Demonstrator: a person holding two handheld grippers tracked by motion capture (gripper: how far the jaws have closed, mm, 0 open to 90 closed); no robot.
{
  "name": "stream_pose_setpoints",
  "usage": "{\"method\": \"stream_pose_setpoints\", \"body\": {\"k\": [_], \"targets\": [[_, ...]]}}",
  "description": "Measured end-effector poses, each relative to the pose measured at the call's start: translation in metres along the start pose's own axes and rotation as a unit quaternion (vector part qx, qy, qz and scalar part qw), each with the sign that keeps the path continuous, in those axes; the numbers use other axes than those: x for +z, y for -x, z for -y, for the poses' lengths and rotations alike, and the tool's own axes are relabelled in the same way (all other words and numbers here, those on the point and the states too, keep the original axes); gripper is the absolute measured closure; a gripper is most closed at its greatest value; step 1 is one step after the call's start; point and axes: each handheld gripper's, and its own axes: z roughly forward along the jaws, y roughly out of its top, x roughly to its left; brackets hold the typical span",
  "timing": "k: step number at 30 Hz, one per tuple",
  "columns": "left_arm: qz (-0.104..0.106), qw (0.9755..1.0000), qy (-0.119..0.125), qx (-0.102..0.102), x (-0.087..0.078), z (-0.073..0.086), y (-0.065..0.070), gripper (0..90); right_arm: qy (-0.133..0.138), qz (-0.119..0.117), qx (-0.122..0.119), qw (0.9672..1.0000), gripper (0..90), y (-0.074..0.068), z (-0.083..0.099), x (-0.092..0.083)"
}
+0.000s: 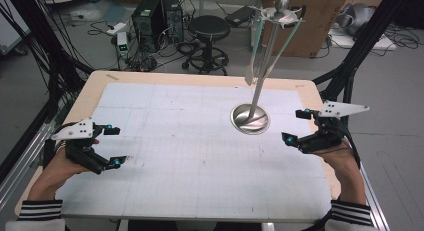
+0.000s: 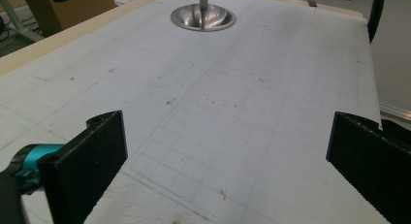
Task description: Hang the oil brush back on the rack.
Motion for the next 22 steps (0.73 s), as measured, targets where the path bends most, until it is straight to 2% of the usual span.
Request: {"method": "stream_pose_setpoints", "body": {"k": [5, 11, 13, 15, 18, 22], "targets": [[0.000, 1.0000, 0.000, -0.004, 0.001, 0.003, 0.003, 1.6, -0.004, 0.009, 0.010, 0.9999, 0.0, -0.005, 0.020, 0.005], [-0.004, 1.0000, 0.001, -0.004, 0.000, 0.005, 0.006, 1.6, 0.008, 0.008, 0.010, 0.9999, 0.0, -0.015, 0.038, 0.011], [-0.004, 1.0000, 0.003, -0.006, -0.001, 0.006, 0.006, 1.6, 0.013, 0.000, 0.008, 0.9999, 0.0, -0.015, 0.044, 0.015], [-0.004, 1.0000, 0.002, -0.006, -0.001, 0.007, 0.006, 1.6, 0.003, 0.011, 0.014, 0.9998, 0.0, -0.014, 0.047, 0.016], [-0.004, 1.0000, 0.001, -0.006, 0.000, 0.007, 0.006, 1.6, 0.023, 0.007, 0.026, 0.9994, 0.0, -0.014, 0.051, 0.013], [-0.008, 0.9999, 0.002, -0.006, -0.001, 0.007, 0.006, 1.7, 0.028, 0.007, 0.025, 0.9993, 0.0, -0.015, 0.055, 0.011]]}}
